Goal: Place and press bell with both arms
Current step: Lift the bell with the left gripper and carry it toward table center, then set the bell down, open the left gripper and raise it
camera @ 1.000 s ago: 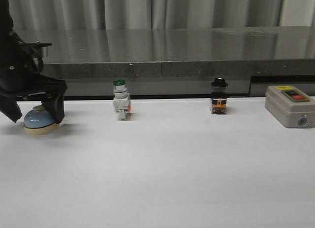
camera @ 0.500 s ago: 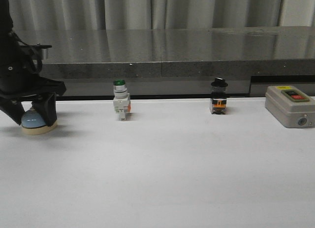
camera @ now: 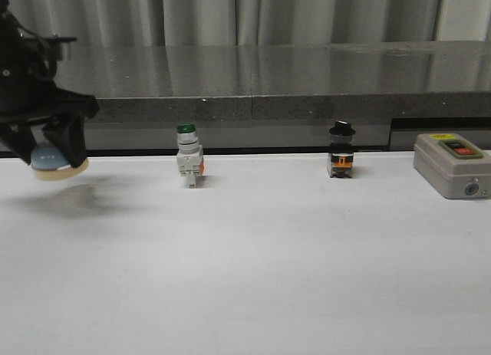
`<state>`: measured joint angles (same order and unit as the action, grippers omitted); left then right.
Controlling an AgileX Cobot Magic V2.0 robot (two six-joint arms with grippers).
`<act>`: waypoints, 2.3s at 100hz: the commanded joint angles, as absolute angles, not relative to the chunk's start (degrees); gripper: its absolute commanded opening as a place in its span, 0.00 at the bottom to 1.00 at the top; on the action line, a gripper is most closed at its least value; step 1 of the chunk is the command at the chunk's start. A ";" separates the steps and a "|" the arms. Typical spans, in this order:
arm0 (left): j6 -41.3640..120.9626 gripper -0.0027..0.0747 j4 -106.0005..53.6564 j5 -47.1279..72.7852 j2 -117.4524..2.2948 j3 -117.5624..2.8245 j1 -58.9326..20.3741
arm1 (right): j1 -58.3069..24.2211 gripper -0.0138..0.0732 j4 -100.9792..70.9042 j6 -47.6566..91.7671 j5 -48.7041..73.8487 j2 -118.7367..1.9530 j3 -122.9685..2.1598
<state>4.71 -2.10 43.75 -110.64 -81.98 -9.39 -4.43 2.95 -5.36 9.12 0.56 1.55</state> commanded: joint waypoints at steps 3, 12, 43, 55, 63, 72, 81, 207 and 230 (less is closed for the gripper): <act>6.53 0.32 -3.52 43.63 -103.25 -83.56 -12.26 | -4.03 0.09 2.99 -5.28 4.13 1.66 0.72; 7.18 0.32 -3.80 44.51 -101.08 -83.56 -15.15 | -4.03 0.09 2.99 -5.28 4.13 1.66 0.72; 8.04 0.32 -4.05 43.75 -102.16 -85.84 -28.81 | -4.03 0.09 2.99 -5.28 4.13 1.66 0.72; 8.56 0.32 -4.05 42.79 -105.12 -88.02 -33.30 | -4.03 0.09 2.99 -5.28 4.13 1.66 0.72; 9.30 0.32 -4.05 42.76 -107.75 -89.83 -35.79 | -4.03 0.09 2.99 -5.28 4.13 1.66 0.72; 9.39 0.32 -4.05 42.76 -110.69 -91.72 -37.89 | -4.03 0.09 2.99 -5.28 4.13 1.66 0.72; 9.42 0.32 -4.05 42.66 -113.32 -93.78 -38.97 | -4.03 0.09 2.99 -5.28 4.13 1.66 0.72; 9.04 0.86 -6.02 45.98 -116.06 -97.64 -39.33 | -4.03 0.09 2.99 -5.28 4.13 1.66 0.72; 8.34 0.86 -6.02 45.84 -108.46 -97.64 -37.04 | -4.03 0.09 2.99 -5.28 4.13 1.66 0.72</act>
